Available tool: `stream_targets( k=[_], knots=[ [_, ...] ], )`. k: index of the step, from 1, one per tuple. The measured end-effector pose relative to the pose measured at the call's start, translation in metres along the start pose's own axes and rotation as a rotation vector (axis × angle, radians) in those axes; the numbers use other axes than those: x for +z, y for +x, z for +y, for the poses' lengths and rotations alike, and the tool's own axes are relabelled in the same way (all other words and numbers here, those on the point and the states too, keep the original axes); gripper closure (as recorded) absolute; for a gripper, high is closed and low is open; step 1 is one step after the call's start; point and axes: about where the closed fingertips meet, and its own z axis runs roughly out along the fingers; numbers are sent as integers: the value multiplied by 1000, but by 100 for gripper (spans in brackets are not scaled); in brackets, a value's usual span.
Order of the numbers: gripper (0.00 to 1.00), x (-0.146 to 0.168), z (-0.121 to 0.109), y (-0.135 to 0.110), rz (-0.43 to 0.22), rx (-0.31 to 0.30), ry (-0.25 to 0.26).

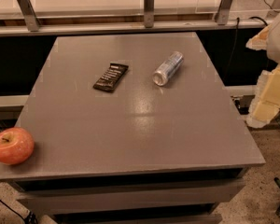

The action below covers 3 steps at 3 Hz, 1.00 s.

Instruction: Move rxbar chocolate near apple

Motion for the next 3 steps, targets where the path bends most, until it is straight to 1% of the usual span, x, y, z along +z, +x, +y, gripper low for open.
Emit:
stream_targets(
  k=[1,2,3],
  knots=[
    [0,0,0,0,0,0,0],
    [0,4,-17,-18,-48,-28,14],
    [0,16,-48,-55,-150,-76,23]
  ],
)
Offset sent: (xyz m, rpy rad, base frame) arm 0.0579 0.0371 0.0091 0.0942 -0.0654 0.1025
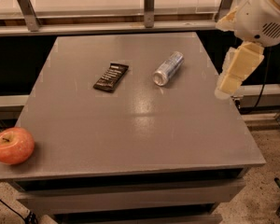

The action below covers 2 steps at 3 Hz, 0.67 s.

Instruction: Move rxbar chocolate near apple

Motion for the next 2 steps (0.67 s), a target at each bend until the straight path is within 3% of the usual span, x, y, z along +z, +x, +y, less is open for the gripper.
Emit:
stream_targets(
  k=[1,2],
  knots=[
    [0,20,-31,-43,-132,-12,-7],
    [0,50,-42,-97,-208,-32,-50]
  ],
)
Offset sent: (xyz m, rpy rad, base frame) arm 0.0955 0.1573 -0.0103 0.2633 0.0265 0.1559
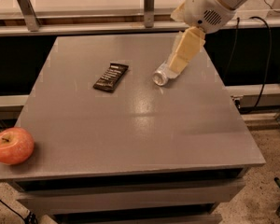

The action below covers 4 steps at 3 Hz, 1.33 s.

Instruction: Move rxbar chocolate near apple

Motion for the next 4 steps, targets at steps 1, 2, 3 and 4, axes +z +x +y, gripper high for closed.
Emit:
stream_targets(
  k=[1,2,3,4],
  knots=[
    [0,0,0,0,0,0,0],
    [0,17,-13,-14,-39,-1,-12],
    [0,58,-35,-44,-110,-13,-36],
    [0,97,-49,-64,-153,-15,-73]
  ],
)
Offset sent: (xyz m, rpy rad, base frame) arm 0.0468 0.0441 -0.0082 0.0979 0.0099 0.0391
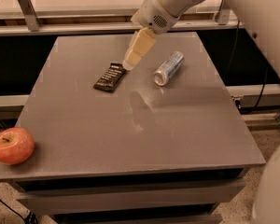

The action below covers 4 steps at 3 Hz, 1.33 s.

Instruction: Move rxbar chocolate near apple

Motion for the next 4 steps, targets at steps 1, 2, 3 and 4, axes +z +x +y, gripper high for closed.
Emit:
stream_targets(
  k=[1,2,3,4],
  knots=[
    [0,34,-3,-4,-6,-5,-30],
    [0,57,3,0,8,3,-44],
    [0,71,13,8,18,15,-54],
    [0,101,18,28,17,49,-58]
  ],
)
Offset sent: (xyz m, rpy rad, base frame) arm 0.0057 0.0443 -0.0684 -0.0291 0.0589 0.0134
